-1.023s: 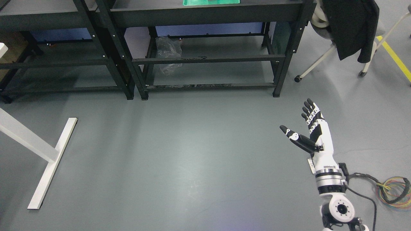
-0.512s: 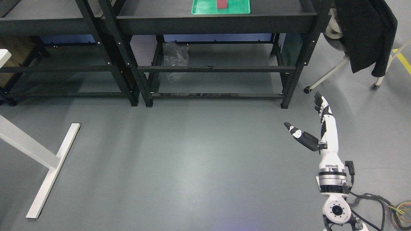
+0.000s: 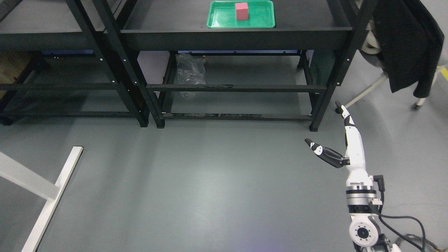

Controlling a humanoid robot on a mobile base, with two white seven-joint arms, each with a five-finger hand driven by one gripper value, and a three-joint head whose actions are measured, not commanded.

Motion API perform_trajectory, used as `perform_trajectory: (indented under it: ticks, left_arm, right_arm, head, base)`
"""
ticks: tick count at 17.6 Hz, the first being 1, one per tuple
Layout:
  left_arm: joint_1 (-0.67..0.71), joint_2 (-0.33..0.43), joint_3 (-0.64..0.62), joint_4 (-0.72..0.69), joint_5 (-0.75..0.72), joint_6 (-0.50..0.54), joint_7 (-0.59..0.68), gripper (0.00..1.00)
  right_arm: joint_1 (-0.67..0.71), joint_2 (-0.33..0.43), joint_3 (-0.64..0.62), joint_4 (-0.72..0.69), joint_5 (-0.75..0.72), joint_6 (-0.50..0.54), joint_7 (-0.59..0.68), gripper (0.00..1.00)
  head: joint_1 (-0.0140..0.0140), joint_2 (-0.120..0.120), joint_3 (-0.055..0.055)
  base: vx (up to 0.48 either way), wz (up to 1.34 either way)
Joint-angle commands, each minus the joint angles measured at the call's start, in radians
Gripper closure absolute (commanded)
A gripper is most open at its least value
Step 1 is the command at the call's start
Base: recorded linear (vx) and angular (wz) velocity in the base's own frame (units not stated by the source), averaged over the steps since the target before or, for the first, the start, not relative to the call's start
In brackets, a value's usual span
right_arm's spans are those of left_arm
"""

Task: Pick pink block from left shelf to tray
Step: 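Drive toward the black shelf with the right hand raised, then reach the right hand over the green tray toward the pink cube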

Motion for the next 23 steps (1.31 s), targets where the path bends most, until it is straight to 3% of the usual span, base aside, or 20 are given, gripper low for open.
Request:
perform_trajectory:
  ticks: [1,12,23]
  left_arm:
    - [-0.029,0.017,0.0,-0.017,0.0,0.0,0.001,0.0]
    - [-0.029,0.017,0.0,-0.017,0.0,0.0,0.001,0.0]
    - [-0.029,0.017,0.0,-0.017,0.0,0.0,0.001,0.0]
  right_arm:
    - [0.002,-0.027,0.015,-0.006,0.675,0.001,-0.012,0.04]
    - [-0.029,-0.039,0.055,-0.005,0.753,0.003,-0.015,0.04]
    - [-0.031,0.009,0.05,-0.005,0.745,0.018,-0.049,0.04]
  head:
    - [0.0,0.0,0.0]
    - [0.0,0.0,0.0]
    - [0.0,0.0,0.0]
  base:
    - [0.201,0.37]
    - [0.258,0.19]
    - [0.31,0.06]
